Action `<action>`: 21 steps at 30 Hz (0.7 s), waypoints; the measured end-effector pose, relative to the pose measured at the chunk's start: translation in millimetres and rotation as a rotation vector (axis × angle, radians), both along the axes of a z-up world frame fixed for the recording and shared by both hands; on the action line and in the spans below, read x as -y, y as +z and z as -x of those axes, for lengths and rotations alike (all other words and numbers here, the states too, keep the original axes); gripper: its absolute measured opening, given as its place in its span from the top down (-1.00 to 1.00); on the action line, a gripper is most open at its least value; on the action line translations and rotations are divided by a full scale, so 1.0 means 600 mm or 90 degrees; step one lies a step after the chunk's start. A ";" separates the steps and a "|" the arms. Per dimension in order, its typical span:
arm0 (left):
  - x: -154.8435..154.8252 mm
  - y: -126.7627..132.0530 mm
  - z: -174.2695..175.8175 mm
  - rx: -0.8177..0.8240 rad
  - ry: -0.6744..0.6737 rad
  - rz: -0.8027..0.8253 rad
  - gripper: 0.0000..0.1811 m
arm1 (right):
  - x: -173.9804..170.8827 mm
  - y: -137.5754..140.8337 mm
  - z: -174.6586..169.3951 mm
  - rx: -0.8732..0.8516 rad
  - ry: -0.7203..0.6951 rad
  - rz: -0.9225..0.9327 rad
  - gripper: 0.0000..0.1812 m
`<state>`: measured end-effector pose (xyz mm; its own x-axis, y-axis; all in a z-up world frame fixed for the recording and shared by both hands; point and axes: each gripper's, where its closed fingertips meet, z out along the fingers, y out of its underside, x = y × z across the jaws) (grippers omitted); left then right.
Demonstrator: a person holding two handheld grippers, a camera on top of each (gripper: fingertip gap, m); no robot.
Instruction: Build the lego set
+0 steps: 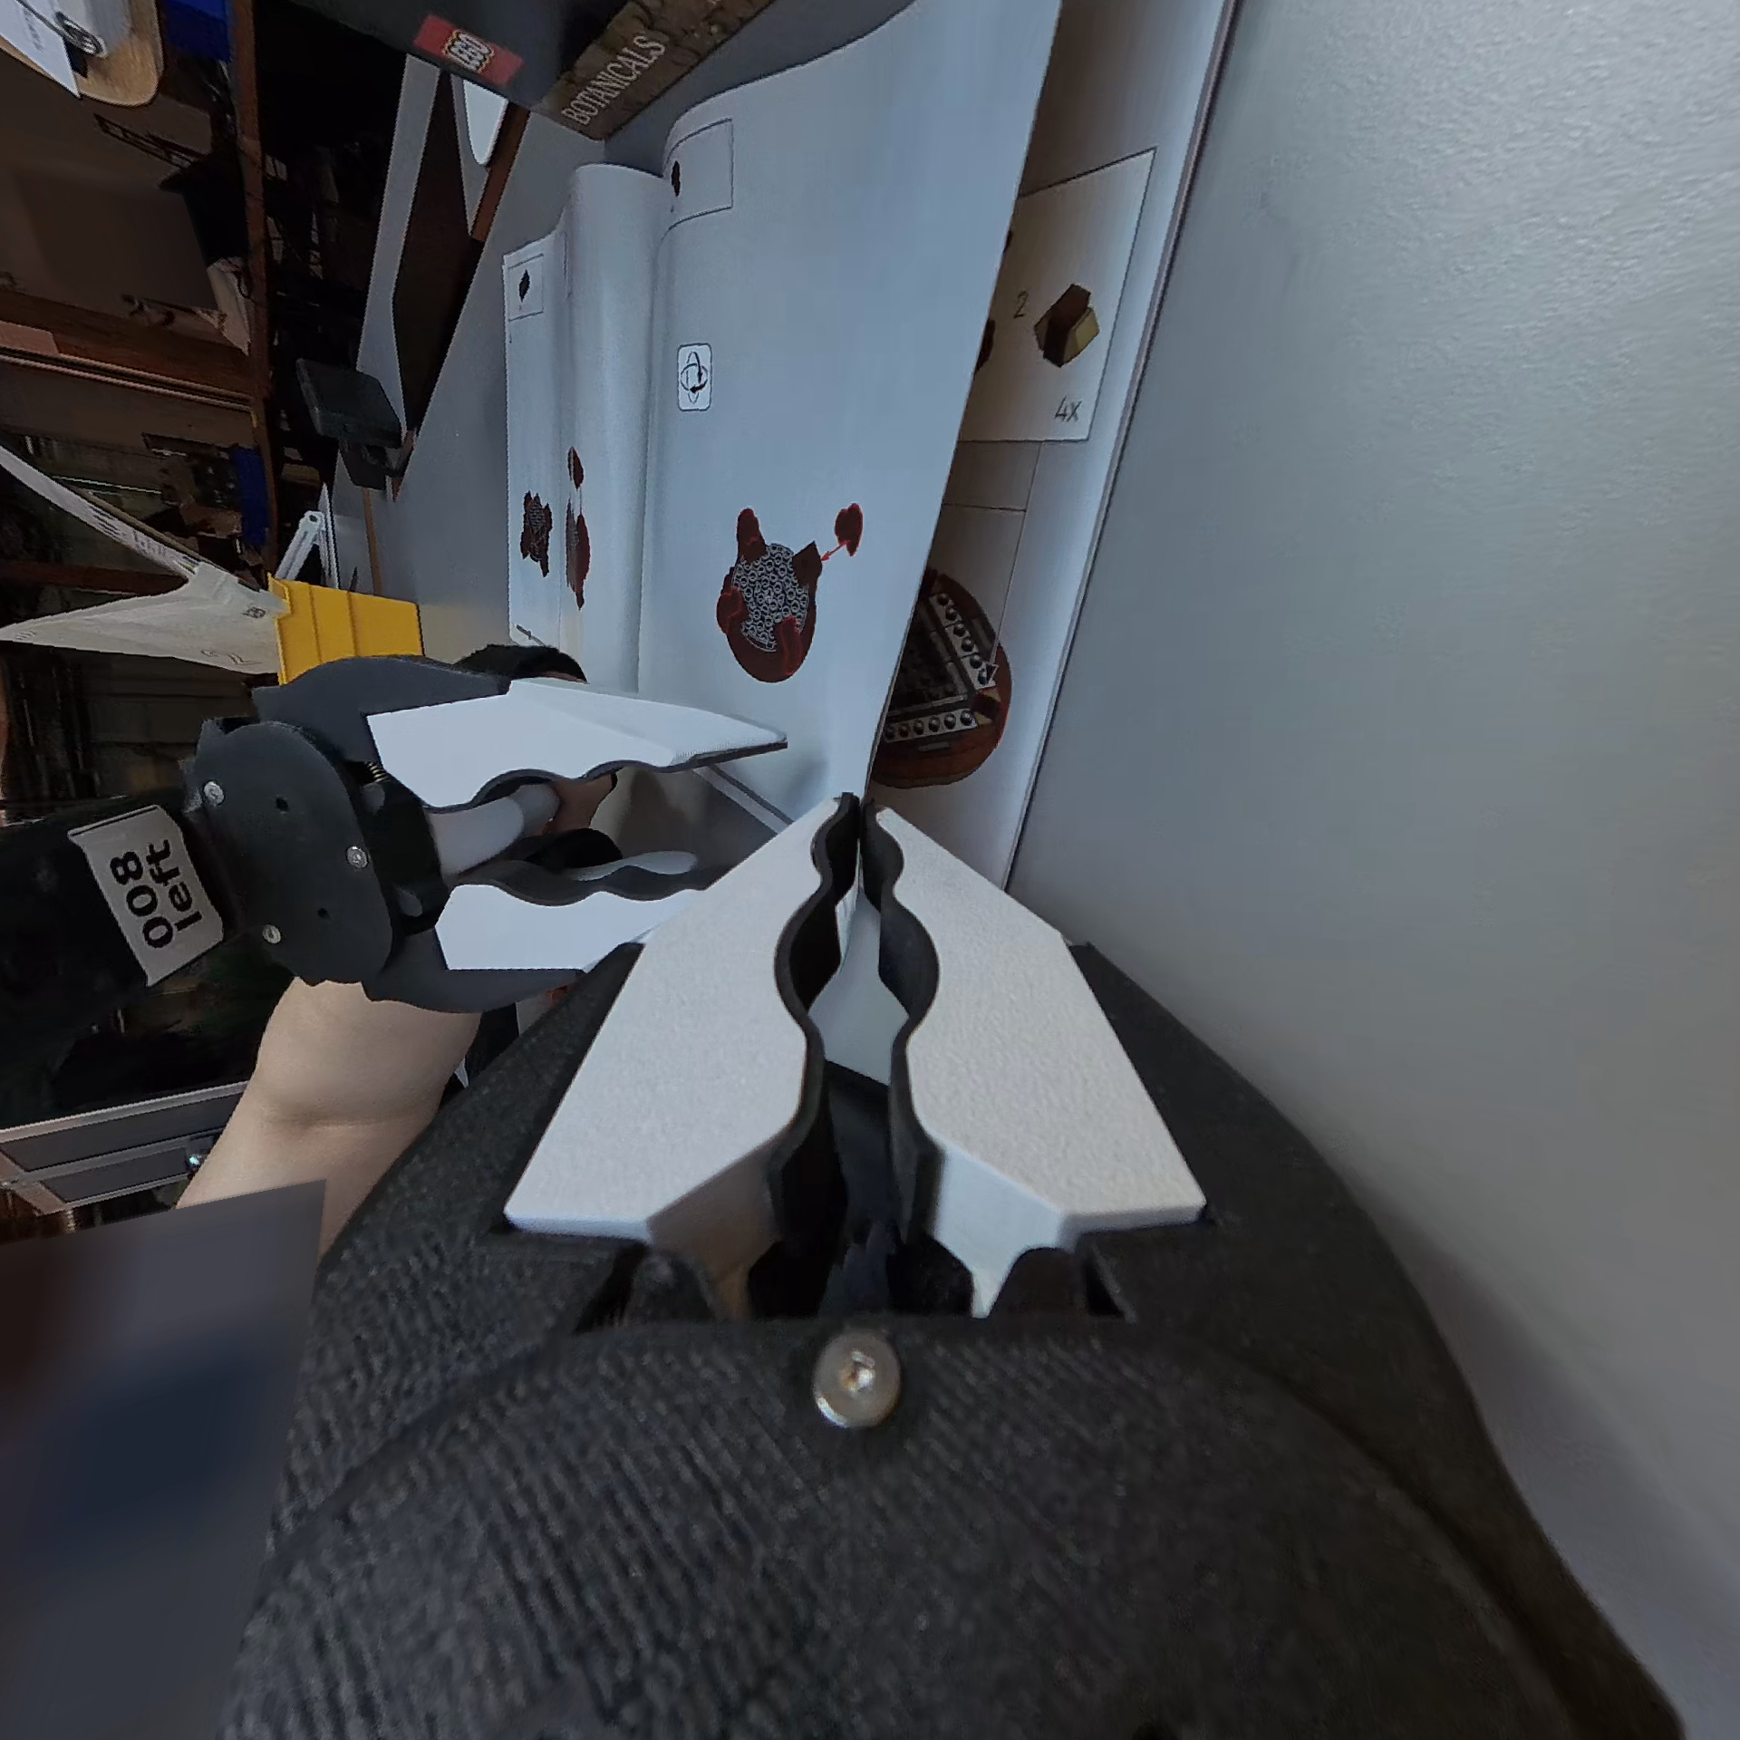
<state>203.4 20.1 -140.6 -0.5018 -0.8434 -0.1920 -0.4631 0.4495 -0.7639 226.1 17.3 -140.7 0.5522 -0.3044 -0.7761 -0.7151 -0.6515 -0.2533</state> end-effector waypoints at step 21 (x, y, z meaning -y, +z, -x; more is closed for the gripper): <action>-0.024 0.021 -0.009 0.030 0.063 0.044 1.00 | 0.006 0.011 0.000 -0.006 -0.010 -0.035 0.63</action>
